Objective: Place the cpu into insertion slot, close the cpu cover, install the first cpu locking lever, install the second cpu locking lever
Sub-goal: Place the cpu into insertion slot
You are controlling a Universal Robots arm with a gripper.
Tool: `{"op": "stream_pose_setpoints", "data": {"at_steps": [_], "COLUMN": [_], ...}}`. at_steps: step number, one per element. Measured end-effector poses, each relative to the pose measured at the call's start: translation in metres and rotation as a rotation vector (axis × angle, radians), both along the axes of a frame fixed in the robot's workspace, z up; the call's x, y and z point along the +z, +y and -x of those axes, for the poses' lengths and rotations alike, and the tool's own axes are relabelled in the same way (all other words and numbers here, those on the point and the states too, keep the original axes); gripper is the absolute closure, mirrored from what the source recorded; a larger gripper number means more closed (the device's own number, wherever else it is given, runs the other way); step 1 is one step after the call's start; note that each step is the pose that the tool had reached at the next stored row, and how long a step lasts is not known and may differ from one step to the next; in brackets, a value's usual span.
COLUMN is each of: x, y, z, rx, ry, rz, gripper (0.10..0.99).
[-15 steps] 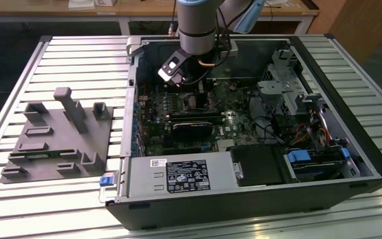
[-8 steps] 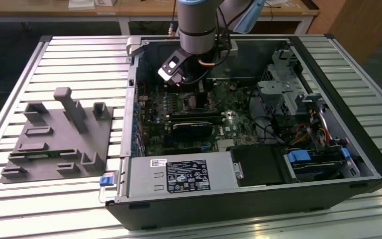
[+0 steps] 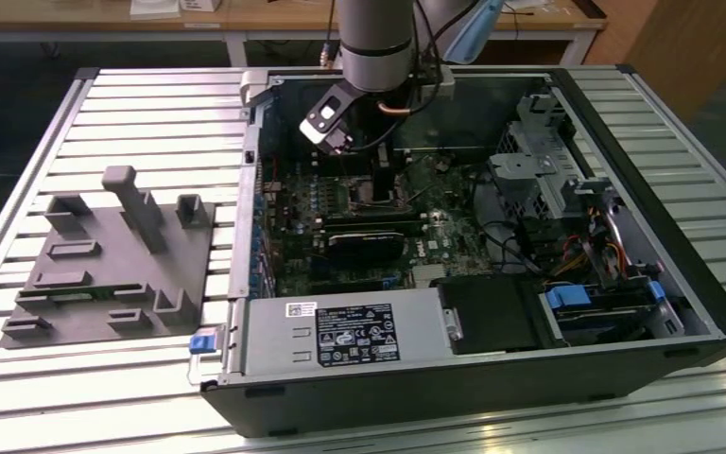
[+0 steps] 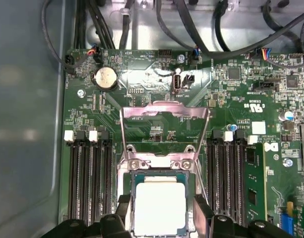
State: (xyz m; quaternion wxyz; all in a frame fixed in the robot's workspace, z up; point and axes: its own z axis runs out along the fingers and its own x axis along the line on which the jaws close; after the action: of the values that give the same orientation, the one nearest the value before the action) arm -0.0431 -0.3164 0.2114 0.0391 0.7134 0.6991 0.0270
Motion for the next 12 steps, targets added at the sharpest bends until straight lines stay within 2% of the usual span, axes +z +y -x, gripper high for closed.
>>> {"op": "stream_pose_setpoints", "data": {"at_steps": [7,8,10,12], "x": [0.0008,0.0009,0.0011,0.0013], "y": [0.0,0.0,0.0,0.0], "z": [0.0,0.0,0.0,0.0], "rx": [0.0,0.0,0.0,0.0], "ry": [0.0,0.0,0.0,0.0], "rz": [0.0,0.0,0.0,0.0], "gripper": [0.478,0.557,0.557,0.675]}}
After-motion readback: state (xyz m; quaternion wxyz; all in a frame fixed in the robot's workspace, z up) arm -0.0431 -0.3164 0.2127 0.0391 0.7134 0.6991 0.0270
